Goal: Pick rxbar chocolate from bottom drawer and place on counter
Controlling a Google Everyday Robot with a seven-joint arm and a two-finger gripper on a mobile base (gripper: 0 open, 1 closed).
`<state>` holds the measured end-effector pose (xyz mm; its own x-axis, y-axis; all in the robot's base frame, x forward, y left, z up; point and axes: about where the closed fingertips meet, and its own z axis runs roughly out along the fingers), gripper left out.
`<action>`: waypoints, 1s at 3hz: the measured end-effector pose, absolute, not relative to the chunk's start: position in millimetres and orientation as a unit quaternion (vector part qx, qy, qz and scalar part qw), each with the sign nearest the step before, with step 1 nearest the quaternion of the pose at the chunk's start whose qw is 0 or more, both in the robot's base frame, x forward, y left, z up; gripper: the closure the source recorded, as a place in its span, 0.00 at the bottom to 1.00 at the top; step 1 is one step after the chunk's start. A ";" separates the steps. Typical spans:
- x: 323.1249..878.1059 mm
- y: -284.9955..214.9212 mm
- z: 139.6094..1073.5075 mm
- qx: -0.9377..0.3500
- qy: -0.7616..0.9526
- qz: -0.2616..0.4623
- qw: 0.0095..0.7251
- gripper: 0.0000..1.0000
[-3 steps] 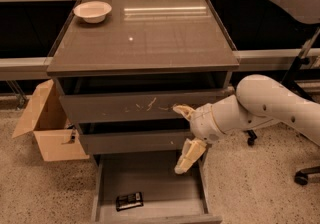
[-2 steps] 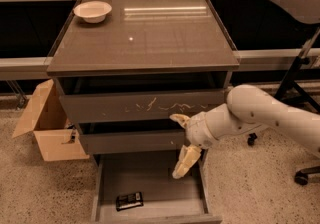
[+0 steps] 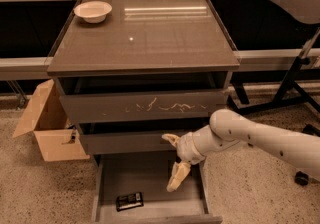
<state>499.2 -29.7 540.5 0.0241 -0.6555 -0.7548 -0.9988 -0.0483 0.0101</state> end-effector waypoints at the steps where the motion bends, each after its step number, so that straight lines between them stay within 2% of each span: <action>1: 501.7 -8.5 495.4 -0.668 0.615 0.322 0.269 0.00; 2: 502.2 22.0 452.3 -0.674 0.594 0.354 0.259 0.00; 3: 502.6 23.1 449.1 -0.675 0.594 0.353 0.258 0.00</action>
Offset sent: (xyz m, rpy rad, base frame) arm 0.0108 0.0816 -0.1299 0.0804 0.0907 0.1779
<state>502.6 23.1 449.1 0.0440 -0.6198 -0.7835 -0.9845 -0.1600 0.0713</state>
